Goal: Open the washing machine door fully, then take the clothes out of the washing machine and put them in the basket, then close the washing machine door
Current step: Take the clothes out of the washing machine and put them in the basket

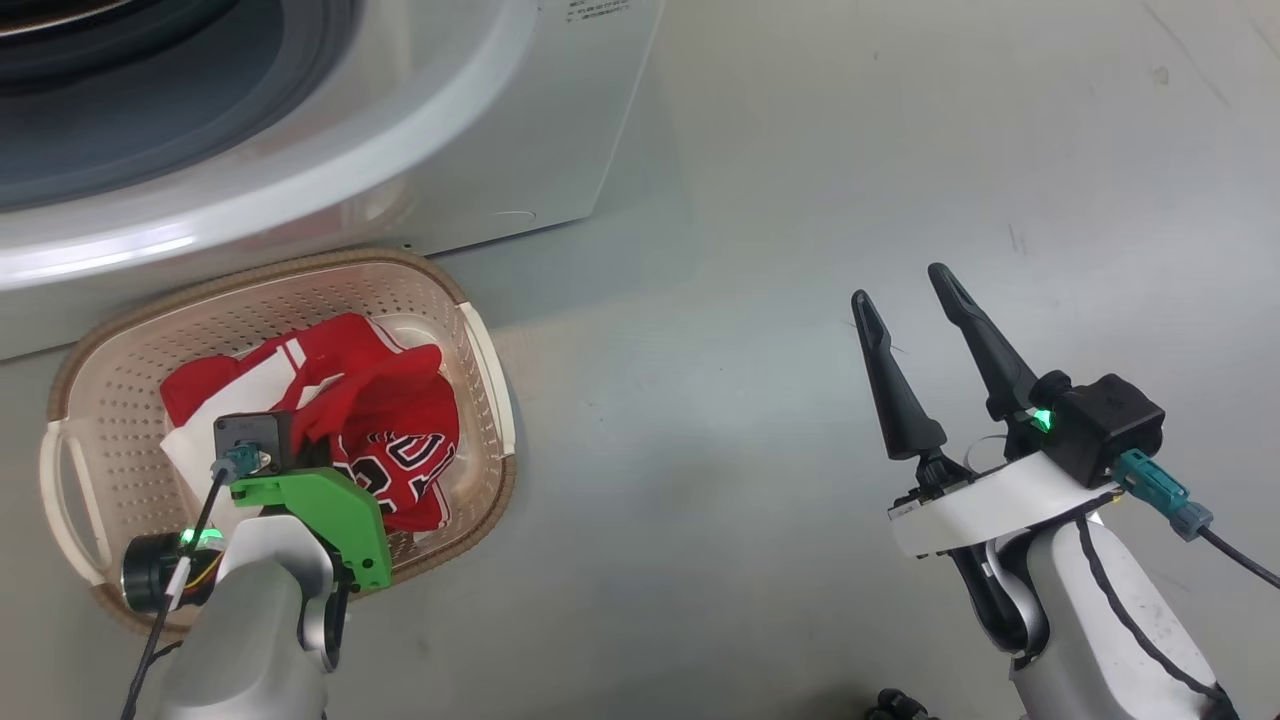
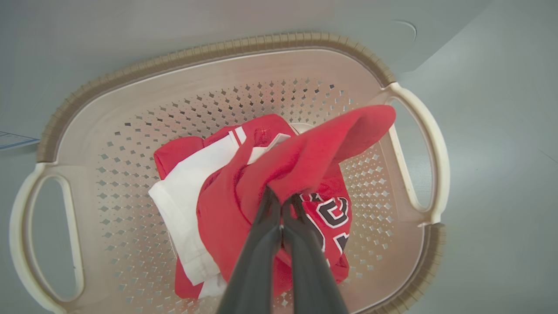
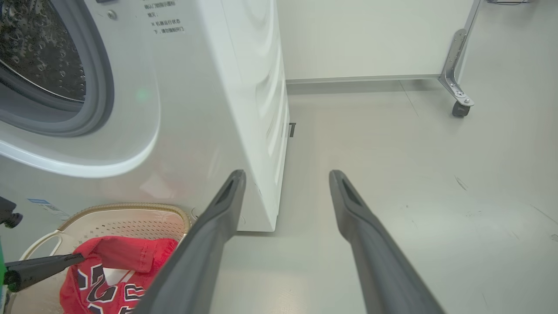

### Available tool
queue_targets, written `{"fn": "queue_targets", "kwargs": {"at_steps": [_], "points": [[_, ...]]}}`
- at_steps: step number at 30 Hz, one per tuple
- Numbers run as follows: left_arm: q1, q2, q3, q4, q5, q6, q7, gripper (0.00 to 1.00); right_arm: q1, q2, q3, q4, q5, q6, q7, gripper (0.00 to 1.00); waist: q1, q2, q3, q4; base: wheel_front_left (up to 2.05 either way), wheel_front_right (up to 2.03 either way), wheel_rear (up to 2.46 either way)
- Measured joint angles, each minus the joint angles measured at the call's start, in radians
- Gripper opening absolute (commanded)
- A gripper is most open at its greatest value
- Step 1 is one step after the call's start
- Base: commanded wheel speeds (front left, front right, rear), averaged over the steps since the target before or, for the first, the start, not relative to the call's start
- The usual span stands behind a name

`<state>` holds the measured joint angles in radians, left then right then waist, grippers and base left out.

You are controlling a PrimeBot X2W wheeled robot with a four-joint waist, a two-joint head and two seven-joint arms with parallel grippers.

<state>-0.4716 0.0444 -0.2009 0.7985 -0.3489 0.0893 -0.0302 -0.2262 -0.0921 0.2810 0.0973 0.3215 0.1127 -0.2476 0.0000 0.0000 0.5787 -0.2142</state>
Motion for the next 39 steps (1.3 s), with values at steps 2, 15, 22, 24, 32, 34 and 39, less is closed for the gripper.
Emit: {"fn": "queue_targets", "kwargs": {"at_steps": [2, 15, 22, 24, 32, 34, 39], "points": [[-0.009, 0.001, 0.003, 0.026, 0.0, 0.004, 0.008, 0.42, -0.002, 0.001, -0.002, 0.005, 0.004, 0.0, 0.0, 1.0, 0.0, 0.0, 0.007, -0.014, 0.0, 0.0, 0.0], [-0.061, -0.002, -0.001, 0.093, 0.0, 0.004, -0.057, 1.0, -0.002, -0.004, -0.043, 0.02, 0.004, 0.0, 0.0, 1.0, 0.0, 0.0, 0.008, -0.008, 0.0, 0.0, 0.0], [-0.061, -0.005, 0.001, 0.076, 0.0, 0.002, -0.178, 1.0, -0.002, -0.014, -0.058, 0.026, 0.001, 0.0, 0.0, 1.0, 0.0, 0.0, -0.031, 0.035, 0.0, 0.0, 0.0], [-0.061, -0.006, 0.001, 0.058, -0.003, -0.007, -0.207, 1.0, -0.001, -0.018, -0.064, 0.029, -0.001, -0.001, 0.0, 1.0, 0.0, 0.0, -0.044, 0.047, 0.0, 0.0, 0.0], [-0.056, -0.011, -0.005, -0.028, -0.003, -0.007, -0.222, 1.0, 0.011, -0.033, -0.085, 0.041, -0.015, -0.002, 0.0, 1.0, 0.0, 0.0, -0.11, 0.097, 0.0, 0.0, 0.0], [-0.052, -0.011, -0.008, -0.057, -0.002, -0.014, -0.222, 1.0, 0.019, -0.034, -0.087, 0.045, -0.016, -0.002, 0.0, 1.0, 0.0, 0.0, -0.13, 0.109, 0.0, 0.0, 0.0], [-0.005, -0.012, -0.01, -0.145, 0.01, -0.015, -0.222, 1.0, 0.048, -0.036, -0.087, 0.058, -0.023, -0.009, 0.0, 1.0, 0.0, 0.0, -0.186, 0.137, 0.0, 0.0, 0.0]]}}
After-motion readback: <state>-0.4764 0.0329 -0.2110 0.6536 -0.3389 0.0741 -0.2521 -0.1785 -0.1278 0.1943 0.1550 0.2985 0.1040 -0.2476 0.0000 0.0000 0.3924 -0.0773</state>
